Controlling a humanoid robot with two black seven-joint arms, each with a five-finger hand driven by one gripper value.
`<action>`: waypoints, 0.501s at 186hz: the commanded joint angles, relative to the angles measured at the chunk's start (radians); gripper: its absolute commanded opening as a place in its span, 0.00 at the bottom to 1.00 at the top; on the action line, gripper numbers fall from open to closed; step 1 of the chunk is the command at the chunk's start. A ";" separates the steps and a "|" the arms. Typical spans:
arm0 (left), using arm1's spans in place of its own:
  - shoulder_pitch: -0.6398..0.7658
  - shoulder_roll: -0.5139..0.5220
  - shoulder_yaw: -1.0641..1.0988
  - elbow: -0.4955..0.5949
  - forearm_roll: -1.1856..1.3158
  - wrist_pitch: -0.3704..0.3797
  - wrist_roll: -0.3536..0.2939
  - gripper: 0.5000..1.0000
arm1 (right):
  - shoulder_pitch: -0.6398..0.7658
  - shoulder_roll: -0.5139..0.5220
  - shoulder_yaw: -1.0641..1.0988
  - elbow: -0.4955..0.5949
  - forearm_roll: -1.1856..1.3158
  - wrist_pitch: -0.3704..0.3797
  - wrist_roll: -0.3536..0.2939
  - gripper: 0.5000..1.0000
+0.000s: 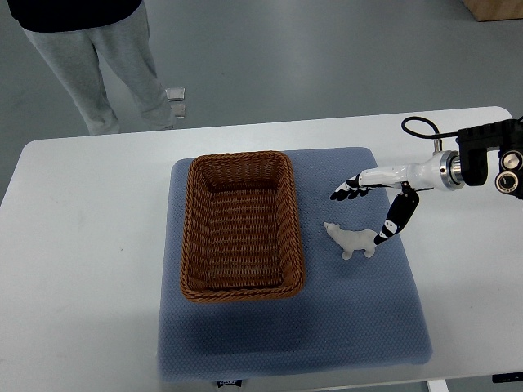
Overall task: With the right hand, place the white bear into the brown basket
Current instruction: 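Lower the right hand and close fingers around the white bear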
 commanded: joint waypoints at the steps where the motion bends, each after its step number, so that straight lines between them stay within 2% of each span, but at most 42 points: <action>1: 0.000 0.000 0.000 -0.001 0.000 0.000 0.000 1.00 | -0.033 0.024 0.001 -0.002 -0.002 -0.028 -0.001 0.80; 37: 0.000 0.000 0.000 0.000 0.000 0.001 0.000 1.00 | -0.041 0.035 0.003 -0.010 -0.004 -0.046 -0.001 0.79; 62: 0.000 0.000 0.000 0.000 0.000 0.001 0.000 1.00 | -0.064 0.046 0.004 -0.010 -0.005 -0.057 0.001 0.73; 93: 0.000 0.000 0.000 0.000 0.000 0.000 0.000 1.00 | -0.087 0.067 0.004 -0.010 -0.021 -0.063 -0.001 0.71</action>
